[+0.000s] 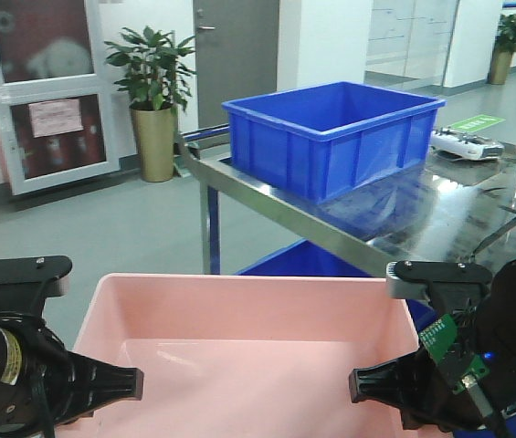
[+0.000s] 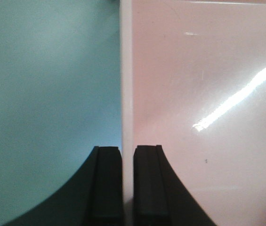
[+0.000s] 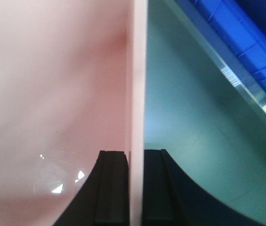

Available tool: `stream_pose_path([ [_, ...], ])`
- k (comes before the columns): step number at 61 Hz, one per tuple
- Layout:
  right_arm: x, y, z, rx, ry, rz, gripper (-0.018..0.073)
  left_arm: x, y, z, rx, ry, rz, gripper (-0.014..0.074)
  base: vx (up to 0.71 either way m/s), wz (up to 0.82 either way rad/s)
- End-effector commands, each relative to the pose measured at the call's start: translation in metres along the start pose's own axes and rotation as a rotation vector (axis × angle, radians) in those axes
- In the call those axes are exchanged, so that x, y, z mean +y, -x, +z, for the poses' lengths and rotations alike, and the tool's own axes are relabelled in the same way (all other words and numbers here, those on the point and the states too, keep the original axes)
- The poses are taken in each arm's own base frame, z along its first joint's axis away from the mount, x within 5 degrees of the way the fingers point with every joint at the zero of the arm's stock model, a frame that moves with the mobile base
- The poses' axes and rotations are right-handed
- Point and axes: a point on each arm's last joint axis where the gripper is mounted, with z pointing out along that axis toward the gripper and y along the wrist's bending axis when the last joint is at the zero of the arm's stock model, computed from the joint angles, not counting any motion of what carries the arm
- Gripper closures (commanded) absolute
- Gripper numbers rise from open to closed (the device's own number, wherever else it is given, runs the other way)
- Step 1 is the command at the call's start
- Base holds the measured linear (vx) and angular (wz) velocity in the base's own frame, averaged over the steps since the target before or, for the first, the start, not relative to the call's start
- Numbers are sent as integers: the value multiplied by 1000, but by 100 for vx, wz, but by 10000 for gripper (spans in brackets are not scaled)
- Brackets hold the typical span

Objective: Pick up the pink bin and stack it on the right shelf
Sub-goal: 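Hold the pink bin with both grippers while driving to the table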

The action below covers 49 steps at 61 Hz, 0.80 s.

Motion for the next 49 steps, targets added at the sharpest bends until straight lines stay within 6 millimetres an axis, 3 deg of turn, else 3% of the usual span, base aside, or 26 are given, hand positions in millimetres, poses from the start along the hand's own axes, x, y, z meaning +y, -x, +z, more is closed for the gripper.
stream_pose_path([
  [1,-9,7,-19,-101,-37,-25,523,3,10,-19,-105,-11,13,540,39,-23],
  [24,-9,7,-19,-101,-37,-25,523,3,10,-19,-105,-11,13,540,36,-38],
  [49,-9,7,-19,-101,-37,-25,523,3,10,-19,-105,-11,13,540,31,-62],
])
